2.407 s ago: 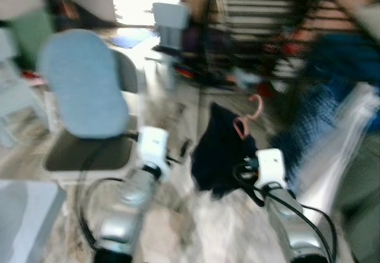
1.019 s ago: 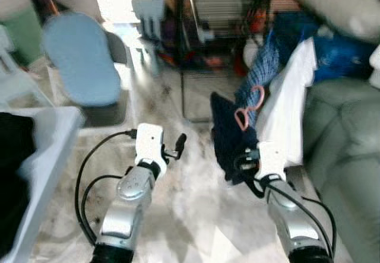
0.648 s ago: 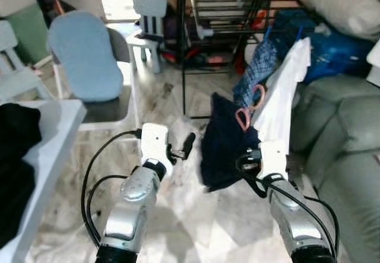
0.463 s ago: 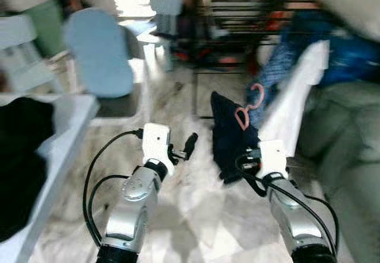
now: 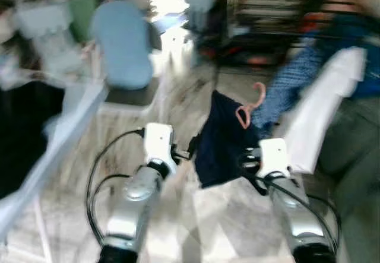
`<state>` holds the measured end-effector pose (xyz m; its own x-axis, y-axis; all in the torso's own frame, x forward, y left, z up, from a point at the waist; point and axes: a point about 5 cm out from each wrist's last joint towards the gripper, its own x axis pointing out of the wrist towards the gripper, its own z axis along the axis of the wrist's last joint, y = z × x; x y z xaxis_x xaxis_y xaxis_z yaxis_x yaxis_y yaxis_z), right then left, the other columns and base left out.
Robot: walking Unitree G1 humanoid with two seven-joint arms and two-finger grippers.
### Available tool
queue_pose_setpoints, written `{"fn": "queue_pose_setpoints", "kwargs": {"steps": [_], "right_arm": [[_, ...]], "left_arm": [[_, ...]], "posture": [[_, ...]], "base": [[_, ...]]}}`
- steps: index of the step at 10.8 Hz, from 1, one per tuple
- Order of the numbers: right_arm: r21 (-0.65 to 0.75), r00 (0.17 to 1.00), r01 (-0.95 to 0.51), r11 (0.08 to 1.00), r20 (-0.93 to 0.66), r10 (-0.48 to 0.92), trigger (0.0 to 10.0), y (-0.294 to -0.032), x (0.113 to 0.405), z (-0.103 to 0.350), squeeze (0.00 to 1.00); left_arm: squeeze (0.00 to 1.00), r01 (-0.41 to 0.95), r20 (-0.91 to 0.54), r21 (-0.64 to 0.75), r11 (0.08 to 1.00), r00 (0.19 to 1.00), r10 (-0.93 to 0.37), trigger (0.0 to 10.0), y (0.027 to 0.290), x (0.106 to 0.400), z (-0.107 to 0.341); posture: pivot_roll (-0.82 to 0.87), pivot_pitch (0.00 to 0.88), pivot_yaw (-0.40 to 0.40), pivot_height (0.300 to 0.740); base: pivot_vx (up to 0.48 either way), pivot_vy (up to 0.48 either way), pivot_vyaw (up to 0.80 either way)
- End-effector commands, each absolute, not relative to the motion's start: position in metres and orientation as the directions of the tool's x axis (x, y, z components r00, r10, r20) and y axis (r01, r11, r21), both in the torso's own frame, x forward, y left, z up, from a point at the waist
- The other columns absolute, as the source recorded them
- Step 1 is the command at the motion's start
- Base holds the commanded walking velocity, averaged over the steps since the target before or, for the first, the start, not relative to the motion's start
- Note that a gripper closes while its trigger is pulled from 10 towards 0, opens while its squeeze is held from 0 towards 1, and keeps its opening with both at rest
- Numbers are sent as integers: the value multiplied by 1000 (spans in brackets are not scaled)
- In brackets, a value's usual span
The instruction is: Hang hanger
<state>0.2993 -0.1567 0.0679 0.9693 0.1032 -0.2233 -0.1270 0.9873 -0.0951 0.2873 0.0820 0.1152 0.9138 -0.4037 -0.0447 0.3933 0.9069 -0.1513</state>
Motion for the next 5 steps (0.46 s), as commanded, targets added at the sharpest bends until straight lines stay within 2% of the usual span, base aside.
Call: {"fn": "queue_pose_setpoints", "kwargs": {"steps": [1, 5], "right_arm": [[-101, 978, -125, 987, -179, 105, 10000, -158, 304, 79, 0], [-104, 976, -136, 985, -184, 115, 10000, -157, 305, 78, 0]], "left_arm": [[0, 407, -27, -154, 900, 909, -416, 10000, 77, 288, 120], [0, 414, -28, -156, 897, 906, -423, 10000, 76, 288, 119]], "posture": [[-105, 0, -15, 740], [-107, 0, -16, 740]], "base": [[0, -274, 0], [0, -274, 0]]}}
